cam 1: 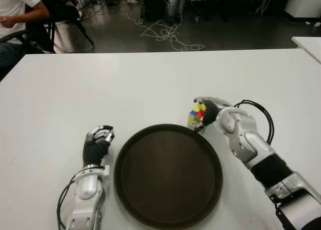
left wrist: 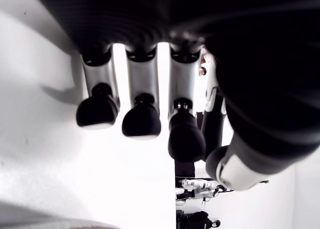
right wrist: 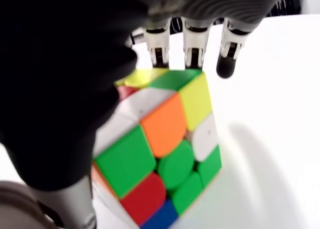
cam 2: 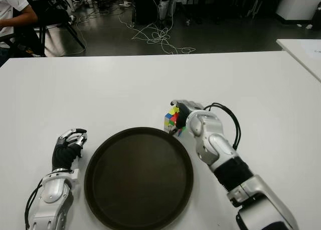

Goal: Pick up the Rubik's Cube and put it in the plate

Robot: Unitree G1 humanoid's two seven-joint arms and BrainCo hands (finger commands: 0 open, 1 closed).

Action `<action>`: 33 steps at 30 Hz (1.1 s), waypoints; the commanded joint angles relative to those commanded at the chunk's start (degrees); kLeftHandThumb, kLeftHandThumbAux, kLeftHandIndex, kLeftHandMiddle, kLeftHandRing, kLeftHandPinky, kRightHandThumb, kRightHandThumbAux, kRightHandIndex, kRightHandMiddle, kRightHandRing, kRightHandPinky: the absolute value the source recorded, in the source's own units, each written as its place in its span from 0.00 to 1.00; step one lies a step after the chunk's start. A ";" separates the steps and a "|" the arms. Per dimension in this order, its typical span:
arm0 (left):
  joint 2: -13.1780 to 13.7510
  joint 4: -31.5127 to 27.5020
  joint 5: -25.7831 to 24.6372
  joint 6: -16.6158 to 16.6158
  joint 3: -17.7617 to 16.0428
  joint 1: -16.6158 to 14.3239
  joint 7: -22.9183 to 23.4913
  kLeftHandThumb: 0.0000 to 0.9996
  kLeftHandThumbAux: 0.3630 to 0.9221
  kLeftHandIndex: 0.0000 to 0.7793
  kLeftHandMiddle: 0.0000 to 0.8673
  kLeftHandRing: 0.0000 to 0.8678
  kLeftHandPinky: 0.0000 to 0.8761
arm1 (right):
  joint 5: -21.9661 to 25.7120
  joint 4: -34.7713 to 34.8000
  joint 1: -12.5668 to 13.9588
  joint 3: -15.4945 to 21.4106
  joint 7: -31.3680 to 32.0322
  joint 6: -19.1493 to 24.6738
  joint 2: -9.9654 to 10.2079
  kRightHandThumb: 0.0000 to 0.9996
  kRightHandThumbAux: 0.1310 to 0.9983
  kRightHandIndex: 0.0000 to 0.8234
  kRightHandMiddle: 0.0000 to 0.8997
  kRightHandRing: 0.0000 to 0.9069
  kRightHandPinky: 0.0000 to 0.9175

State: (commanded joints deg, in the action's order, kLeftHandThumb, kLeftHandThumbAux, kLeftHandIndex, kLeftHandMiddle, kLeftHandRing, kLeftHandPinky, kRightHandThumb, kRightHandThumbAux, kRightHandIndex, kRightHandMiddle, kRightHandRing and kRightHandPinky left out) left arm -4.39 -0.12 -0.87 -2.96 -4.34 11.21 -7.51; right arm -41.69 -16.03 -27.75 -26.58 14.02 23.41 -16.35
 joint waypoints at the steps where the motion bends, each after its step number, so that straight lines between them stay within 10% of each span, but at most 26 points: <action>1: 0.03 0.01 -0.03 0.02 -0.02 0.00 0.00 0.71 0.61 0.57 0.93 0.95 0.93 | 0.04 -0.03 0.19 0.25 -1.14 -0.29 0.24 0.00 0.85 0.37 0.31 0.32 0.35; 10: 0.18 -0.18 0.32 -0.17 0.16 0.00 -0.21 0.71 0.61 0.57 0.93 0.95 0.93 | 1.26 0.06 2.03 4.15 -10.89 -1.36 3.44 0.24 0.85 0.73 0.79 0.80 0.79; 33: 0.64 -0.15 0.69 -0.29 0.27 0.02 0.18 0.71 0.61 0.57 0.93 0.94 0.93 | 4.04 -0.27 2.50 6.62 -15.31 -2.30 5.44 0.37 0.81 0.77 0.86 0.87 0.85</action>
State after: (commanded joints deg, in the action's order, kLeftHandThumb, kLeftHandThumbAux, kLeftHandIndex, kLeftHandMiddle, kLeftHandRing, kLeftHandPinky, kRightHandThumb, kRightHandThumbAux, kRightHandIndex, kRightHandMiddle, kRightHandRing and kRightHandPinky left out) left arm -3.75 -0.27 -0.18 -3.25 -4.07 11.22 -7.32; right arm -37.65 -16.30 -25.25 -19.97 -1.29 21.12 -10.91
